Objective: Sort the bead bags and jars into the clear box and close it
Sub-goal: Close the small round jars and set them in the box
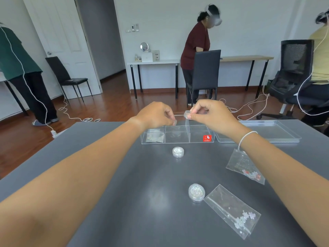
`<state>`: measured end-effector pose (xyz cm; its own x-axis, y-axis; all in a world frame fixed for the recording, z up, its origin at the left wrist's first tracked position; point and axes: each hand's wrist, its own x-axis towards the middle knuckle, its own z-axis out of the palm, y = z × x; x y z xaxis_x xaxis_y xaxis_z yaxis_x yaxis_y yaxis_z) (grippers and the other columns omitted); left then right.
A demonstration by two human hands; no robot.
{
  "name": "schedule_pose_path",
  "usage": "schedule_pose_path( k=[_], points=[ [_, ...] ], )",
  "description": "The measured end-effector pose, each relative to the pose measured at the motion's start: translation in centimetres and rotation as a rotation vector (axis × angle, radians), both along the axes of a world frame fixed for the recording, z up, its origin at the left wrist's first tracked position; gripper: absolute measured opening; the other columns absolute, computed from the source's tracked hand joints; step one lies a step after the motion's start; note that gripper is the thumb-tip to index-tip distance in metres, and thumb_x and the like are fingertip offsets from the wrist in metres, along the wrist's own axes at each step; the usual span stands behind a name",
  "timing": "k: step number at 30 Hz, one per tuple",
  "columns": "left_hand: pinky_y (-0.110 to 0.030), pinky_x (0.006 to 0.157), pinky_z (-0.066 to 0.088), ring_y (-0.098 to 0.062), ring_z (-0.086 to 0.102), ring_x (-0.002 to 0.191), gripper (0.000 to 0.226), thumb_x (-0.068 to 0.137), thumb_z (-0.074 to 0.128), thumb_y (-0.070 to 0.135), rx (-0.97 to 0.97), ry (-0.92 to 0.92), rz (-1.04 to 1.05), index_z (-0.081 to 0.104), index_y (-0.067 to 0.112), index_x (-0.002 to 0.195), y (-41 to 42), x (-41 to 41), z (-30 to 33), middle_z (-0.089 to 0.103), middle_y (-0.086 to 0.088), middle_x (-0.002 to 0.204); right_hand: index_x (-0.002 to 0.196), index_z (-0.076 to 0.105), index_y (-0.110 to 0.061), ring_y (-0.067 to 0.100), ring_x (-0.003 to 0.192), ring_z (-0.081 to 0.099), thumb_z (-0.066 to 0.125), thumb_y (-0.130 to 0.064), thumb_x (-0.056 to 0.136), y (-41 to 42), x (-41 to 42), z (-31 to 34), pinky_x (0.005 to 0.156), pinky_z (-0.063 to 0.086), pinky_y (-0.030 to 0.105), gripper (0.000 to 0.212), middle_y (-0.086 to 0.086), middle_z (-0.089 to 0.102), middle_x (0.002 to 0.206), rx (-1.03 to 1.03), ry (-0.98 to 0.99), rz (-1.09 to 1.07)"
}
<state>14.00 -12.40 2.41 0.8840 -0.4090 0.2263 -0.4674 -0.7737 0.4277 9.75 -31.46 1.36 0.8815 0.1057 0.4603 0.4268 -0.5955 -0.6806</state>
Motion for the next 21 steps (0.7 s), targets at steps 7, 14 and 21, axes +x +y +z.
schedule_pose_path(
  k=[7,14,21],
  points=[
    [-0.026,0.073,0.043,-0.008,0.055,0.077,0.006,0.071,0.073,0.028,0.149,0.011,0.014,0.069,0.024,0.073,-0.7,1.1,0.0,0.056,0.022,0.069,0.065,0.062,-0.021,0.028,0.076,0.061,0.072,-0.036,0.071,-0.3,0.3,-0.4,0.066,0.046,0.029,0.019,0.011,0.070,0.087,-0.008,0.033,-0.017],
    [-0.027,0.075,0.047,-0.007,0.057,0.076,0.007,0.071,0.070,0.020,0.250,0.079,0.020,0.069,0.026,0.069,-1.3,1.8,0.3,0.059,0.022,0.068,0.068,0.063,-0.018,0.031,0.079,0.061,0.072,-0.036,0.071,-0.3,0.3,-0.2,0.075,0.050,0.037,0.020,0.014,0.070,0.088,-0.029,0.038,-0.009],
    [-0.025,0.070,0.042,-0.001,0.055,0.072,0.005,0.073,0.071,0.022,0.268,0.109,0.017,0.069,0.027,0.073,-1.4,2.1,0.2,0.059,0.022,0.069,0.069,0.063,-0.018,0.032,0.082,0.062,0.071,-0.036,0.072,-0.2,0.1,-0.2,0.079,0.050,0.039,0.020,0.015,0.070,0.088,-0.036,0.049,-0.017]
  ],
)
